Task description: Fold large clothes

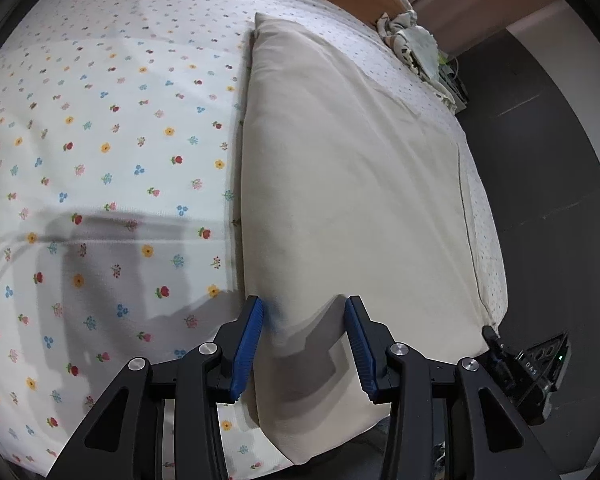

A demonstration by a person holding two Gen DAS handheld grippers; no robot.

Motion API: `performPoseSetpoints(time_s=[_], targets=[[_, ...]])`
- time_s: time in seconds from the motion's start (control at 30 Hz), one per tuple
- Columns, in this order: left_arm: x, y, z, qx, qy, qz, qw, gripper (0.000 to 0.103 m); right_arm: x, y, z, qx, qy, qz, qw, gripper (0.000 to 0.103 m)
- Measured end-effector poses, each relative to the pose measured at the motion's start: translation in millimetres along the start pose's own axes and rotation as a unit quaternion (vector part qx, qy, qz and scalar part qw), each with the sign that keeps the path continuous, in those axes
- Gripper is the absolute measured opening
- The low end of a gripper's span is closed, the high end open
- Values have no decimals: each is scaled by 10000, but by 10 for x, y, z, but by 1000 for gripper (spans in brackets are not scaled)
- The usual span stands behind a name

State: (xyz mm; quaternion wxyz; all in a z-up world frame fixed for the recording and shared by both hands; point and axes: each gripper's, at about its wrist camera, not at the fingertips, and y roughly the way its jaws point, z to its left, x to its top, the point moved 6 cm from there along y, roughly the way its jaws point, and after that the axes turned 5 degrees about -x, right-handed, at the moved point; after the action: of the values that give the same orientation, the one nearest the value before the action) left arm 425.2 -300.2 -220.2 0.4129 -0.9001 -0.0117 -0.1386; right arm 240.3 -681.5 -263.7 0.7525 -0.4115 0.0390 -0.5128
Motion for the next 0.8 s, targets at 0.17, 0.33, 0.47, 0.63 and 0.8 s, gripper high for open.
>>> performPoseSetpoints(time_s=[0.17, 0.33, 0.47, 0.63, 0.8], targets=[[20, -36, 60, 39, -39, -65, 10000, 44, 115, -82, 15, -305, -217, -26, 9993, 47], [93, -7, 57, 91, -22, -52, 9999, 44, 385, -164, 51, -508, -573, -32, 9971, 62], [191, 19, 62, 115, -10, -51, 9999, 45, 570, -115, 150, -503, -965, 234, 9938, 62], [363, 69, 97, 74, -65, -108, 9999, 45, 788, 48, 387, -533, -1587, 514, 9846, 73], [534, 122, 110, 77, -30, -195, 9998, 45, 1027, 372, 483, -377, -1686, 962, 9802, 73]])
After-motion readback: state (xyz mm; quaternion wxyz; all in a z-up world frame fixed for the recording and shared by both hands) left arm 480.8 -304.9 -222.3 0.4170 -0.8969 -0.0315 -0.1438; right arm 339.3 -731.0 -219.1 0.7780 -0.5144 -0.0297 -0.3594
